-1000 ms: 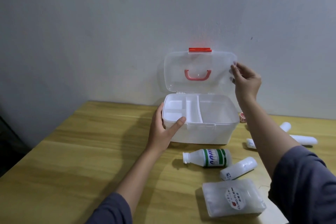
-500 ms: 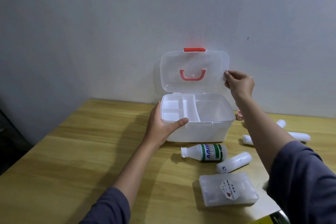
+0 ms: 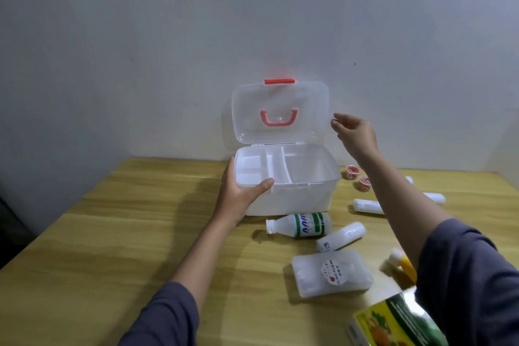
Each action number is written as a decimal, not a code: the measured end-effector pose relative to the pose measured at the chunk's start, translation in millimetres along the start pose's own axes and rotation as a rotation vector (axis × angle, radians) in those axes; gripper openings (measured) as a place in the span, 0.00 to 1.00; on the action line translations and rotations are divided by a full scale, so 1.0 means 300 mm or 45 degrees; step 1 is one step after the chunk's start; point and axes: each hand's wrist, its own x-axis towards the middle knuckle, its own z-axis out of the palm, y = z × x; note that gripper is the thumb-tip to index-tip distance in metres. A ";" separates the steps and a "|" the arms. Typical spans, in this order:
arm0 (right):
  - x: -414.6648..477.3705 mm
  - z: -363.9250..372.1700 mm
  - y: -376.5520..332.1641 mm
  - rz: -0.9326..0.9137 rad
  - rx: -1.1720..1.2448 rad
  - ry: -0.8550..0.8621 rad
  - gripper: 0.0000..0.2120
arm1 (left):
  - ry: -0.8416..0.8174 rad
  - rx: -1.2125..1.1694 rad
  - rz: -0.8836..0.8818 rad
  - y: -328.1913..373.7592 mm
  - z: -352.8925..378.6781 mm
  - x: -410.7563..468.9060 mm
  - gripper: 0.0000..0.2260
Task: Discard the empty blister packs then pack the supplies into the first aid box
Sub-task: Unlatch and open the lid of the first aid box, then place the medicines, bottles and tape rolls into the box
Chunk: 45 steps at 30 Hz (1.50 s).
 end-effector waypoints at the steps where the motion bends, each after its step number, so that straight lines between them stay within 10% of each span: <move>1: -0.014 -0.002 -0.011 -0.014 -0.016 -0.026 0.15 | 0.019 -0.016 0.000 -0.002 -0.012 0.007 0.35; 13: -0.439 -0.284 0.019 -0.065 -0.150 -0.239 0.08 | 0.010 0.034 -0.071 -0.053 -0.003 0.040 0.60; 21: -0.745 -0.422 0.035 -0.016 -0.152 -0.574 0.12 | 0.108 0.133 -0.090 -0.009 0.034 0.010 0.44; 28: -0.869 -0.453 -0.002 0.030 -0.755 -0.924 0.33 | 0.166 0.152 -0.070 -0.003 0.044 0.016 0.40; 45: -0.482 -0.215 -0.123 -0.360 -0.435 -0.217 0.26 | 0.055 0.138 -0.080 0.008 -0.014 0.014 0.47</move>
